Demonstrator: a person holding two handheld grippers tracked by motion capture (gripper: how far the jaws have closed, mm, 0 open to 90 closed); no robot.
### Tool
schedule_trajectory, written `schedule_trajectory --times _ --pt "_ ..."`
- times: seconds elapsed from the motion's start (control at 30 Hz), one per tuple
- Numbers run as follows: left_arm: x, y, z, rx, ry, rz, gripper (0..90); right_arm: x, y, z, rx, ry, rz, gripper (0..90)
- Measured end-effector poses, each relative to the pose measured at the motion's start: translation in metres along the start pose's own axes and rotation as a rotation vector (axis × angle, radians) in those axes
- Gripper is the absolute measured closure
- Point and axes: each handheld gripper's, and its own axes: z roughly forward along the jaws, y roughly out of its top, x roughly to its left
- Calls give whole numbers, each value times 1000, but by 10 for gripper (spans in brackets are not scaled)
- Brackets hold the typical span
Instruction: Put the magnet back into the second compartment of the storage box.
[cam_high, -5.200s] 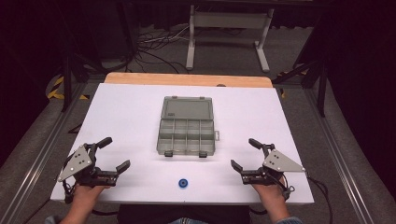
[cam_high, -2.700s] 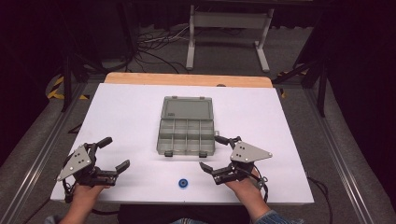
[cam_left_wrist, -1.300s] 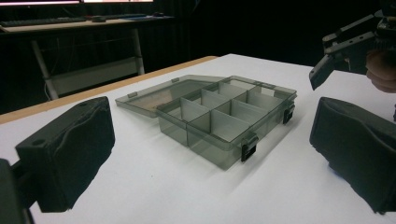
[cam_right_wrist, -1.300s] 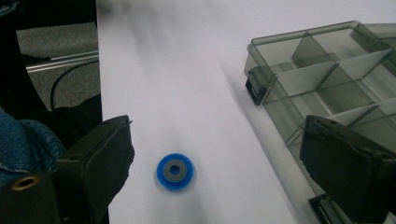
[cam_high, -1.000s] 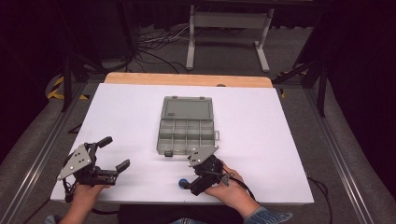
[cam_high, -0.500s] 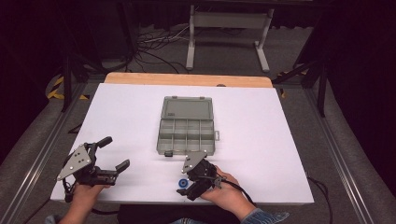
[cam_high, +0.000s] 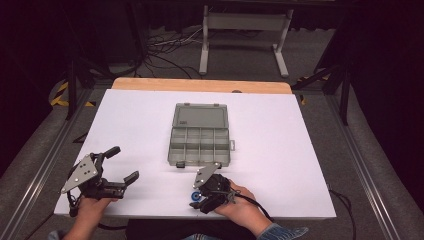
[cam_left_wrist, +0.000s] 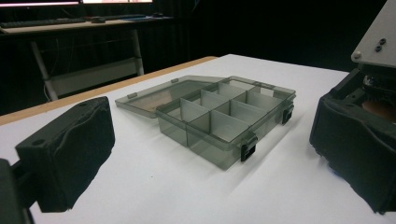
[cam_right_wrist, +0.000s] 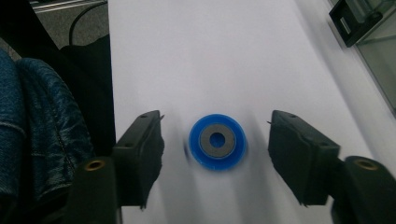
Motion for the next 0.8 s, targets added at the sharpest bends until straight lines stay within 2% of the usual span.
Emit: schedule_trajectory --times 0.33,0.6,0.8 --pt "0 0 0 0 0 0 8 1 0 -1 16 -14 -17 619" --pt "0 0 0 0 1 -1 8 1 1 -1 25 -16 -13 626" --pt "0 0 0 -1 2 1 8 2 5 -7 8 -14 -21 628"
